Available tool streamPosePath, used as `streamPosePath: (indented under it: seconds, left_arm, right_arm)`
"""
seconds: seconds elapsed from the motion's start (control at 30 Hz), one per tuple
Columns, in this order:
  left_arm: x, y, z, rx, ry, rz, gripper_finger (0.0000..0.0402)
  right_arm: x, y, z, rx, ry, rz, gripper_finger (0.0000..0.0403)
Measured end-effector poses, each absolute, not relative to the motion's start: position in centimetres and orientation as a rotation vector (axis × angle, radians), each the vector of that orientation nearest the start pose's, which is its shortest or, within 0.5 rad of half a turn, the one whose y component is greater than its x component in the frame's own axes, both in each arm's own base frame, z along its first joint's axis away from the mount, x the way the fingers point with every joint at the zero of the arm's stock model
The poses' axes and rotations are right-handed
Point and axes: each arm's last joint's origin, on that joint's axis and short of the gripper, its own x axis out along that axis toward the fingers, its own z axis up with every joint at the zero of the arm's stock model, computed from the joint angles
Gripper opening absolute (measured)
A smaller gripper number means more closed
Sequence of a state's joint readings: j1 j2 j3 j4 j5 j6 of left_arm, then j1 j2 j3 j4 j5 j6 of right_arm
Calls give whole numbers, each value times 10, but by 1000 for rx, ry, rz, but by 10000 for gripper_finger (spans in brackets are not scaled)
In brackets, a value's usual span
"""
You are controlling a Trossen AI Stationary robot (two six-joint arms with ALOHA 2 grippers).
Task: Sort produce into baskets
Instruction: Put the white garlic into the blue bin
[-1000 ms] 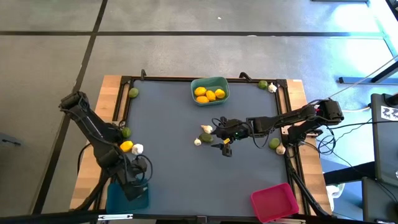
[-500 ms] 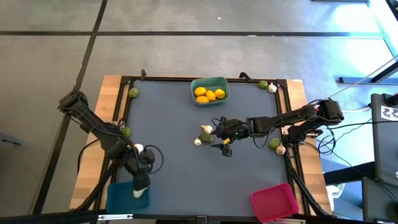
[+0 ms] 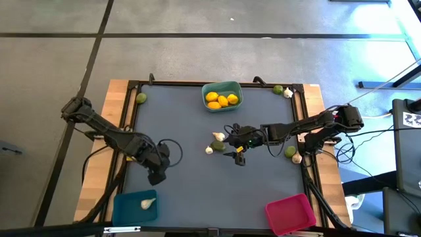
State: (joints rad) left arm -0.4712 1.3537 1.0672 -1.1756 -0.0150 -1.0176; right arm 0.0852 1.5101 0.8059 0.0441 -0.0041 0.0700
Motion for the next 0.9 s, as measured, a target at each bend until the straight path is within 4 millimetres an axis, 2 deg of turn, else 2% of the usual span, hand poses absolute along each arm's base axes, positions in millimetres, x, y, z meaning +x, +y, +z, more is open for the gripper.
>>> streamPosePath:
  seconds: [0.33,0.9]
  left_arm:
    - [187,-76,254,-422,1558,659,175]
    - [186,-76,249,-442,1550,679,175]
  right_arm:
    - [305,26,195,33,662,66,287]
    - [305,26,195,33,662,65,287]
